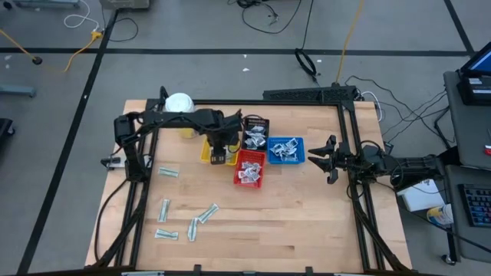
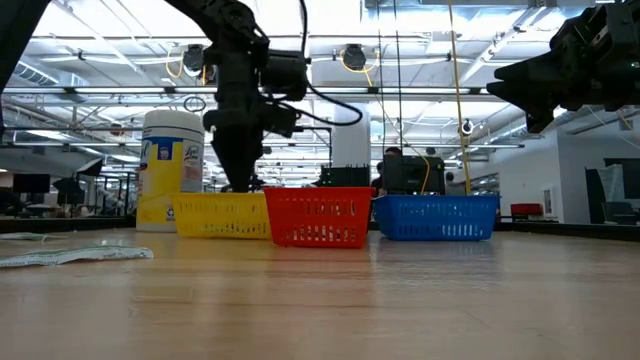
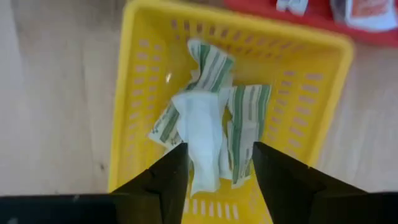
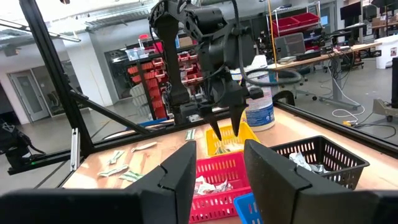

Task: Pick & Place First Aid Supplies
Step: Put the bandage pack into the yellow bin

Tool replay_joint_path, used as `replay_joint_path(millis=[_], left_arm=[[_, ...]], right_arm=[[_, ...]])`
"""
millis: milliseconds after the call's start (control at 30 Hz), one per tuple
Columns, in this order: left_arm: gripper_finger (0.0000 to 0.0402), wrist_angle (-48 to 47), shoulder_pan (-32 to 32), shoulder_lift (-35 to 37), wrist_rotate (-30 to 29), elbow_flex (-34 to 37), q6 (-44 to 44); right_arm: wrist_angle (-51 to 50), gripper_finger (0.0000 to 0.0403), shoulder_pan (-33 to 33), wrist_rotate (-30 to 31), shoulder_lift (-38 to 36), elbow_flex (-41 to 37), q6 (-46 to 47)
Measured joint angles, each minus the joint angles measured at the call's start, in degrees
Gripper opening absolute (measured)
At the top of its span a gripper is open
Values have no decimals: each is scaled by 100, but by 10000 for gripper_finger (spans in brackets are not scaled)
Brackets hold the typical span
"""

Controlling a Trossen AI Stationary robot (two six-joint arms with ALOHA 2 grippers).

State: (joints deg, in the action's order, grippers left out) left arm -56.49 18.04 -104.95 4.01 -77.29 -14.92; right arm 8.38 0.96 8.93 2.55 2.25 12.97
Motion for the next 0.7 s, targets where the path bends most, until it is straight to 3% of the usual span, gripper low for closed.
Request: replay_joint_path(millis=[133, 333, 567, 700], left_arm=[[196, -115, -4, 2, 3, -234, 505], [198, -383, 23, 4, 27, -532, 2148], [185, -500, 152, 4, 455, -617, 3965], [180, -501, 124, 4, 532, -617, 4411]], right_arm=[[0, 130, 0, 0, 0, 0, -1], [0, 130, 1, 0, 0, -1, 0], [0, 130, 1, 0, 0, 1, -2], [0, 130, 1, 0, 0, 0, -2]])
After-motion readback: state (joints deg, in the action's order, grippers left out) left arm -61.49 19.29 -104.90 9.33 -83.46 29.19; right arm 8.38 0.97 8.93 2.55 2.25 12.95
